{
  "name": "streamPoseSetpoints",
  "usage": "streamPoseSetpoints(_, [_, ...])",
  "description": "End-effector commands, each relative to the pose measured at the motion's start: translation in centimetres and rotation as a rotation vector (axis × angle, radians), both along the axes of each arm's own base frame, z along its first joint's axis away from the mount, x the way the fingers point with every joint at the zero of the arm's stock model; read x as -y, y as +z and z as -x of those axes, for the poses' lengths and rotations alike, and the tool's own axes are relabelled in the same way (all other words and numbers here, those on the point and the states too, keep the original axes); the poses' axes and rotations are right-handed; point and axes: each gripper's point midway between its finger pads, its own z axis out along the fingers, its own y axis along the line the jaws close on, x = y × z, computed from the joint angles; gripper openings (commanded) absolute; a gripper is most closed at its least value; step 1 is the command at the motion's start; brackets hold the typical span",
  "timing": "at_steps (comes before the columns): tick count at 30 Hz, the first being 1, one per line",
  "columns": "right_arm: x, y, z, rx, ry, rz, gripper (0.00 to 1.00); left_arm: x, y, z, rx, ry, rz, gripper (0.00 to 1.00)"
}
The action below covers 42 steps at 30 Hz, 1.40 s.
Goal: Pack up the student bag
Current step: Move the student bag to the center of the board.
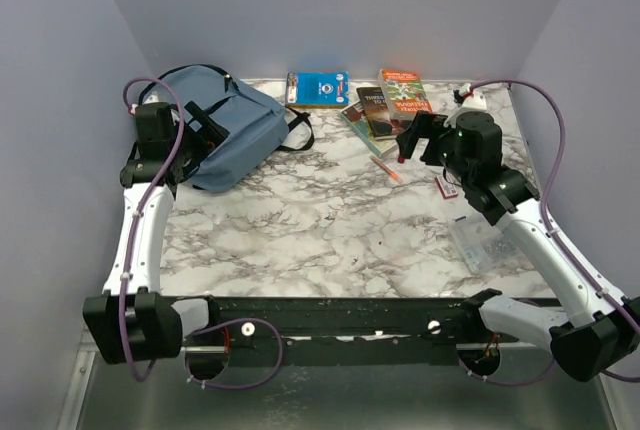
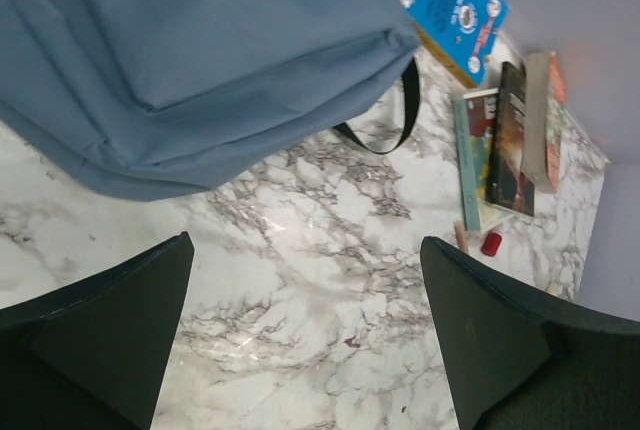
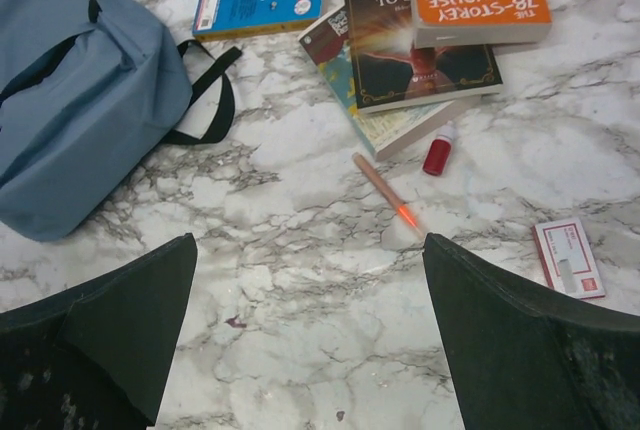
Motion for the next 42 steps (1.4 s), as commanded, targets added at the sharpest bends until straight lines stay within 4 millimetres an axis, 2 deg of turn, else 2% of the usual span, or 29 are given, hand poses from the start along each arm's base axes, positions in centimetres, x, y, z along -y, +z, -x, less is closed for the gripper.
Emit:
streamPoseSetpoints(1, [-1.8, -1.0, 0.3, -0.033, 0.073, -0.07, 1.0, -1.4, -4.0, -0.7, -0.156, 0.037, 0.11, 0.99])
streamPoseSetpoints(4, [-2.4, -1.7, 0.4, -0.054, 0.095, -0.081, 1.0, -2.3, -5.7, -2.3, -0.208, 0.038, 0.085, 0.99])
streamPoseSetpoints(8, [-3.0, -2.1, 0.3, -0.069, 0.116, -0.092, 1.0, -2.1, -7.8, -4.2, -0.29, -0.007, 0.112, 0.98])
streamPoseSetpoints(11, [-3.4, -2.5, 0.3, -0.081, 0.136, -0.101, 1.0, -1.8, -8.5, -5.2, -0.323, -0.034, 0.128, 0.98])
streamPoseSetpoints(13, [-3.6, -2.8, 0.2, -0.089, 0.138, -0.103, 1.0, -2.5, -9.5, -6.1, -0.344, -0.017, 0.102, 0.98])
streamPoseSetpoints(15, [-3.7, -3.1, 0.1, -0.099, 0.138, -0.106, 1.0, -3.0, -10.8, -6.4, -0.386, -0.001, 0.084, 0.98])
streamPoseSetpoints(18, [-3.9, -3.7, -0.2, -0.108, 0.141, -0.107, 1.0, -2.4, -13.1, -5.8, -0.447, -0.012, 0.11, 0.95])
streamPoseSetpoints(21, [-4.3, -4.3, -0.6, -0.125, 0.145, -0.113, 1.0, -0.6, -14.9, -4.7, -0.506, -0.053, 0.14, 0.94])
streamPoseSetpoints(25, [-5.2, -5.7, -0.6, -0.171, 0.178, -0.122, 1.0, 1.8, -17.1, -1.7, -0.592, -0.049, 0.224, 0.93])
streamPoseSetpoints(30, [-5.7, -7.7, -0.5, -0.211, 0.196, -0.124, 1.0, 5.1, -17.5, 1.8, -0.594, -0.063, 0.249, 0.94])
streamPoseSetpoints(34, [-6.2, -9.7, -0.7, -0.252, 0.211, -0.125, 1.0, 9.1, -17.9, 5.6, -0.615, -0.158, 0.262, 0.95])
streamPoseSetpoints(39, [-8.1, -12.2, -0.5, -0.325, 0.273, -0.185, 1.0, 14.6, -16.9, 9.8, -0.597, -0.328, 0.258, 0.95])
streamPoseSetpoints(42, [-9.4, -13.1, -0.1, -0.357, 0.316, -0.246, 1.0, 17.1, -14.5, 11.2, -0.489, -0.418, 0.283, 0.95])
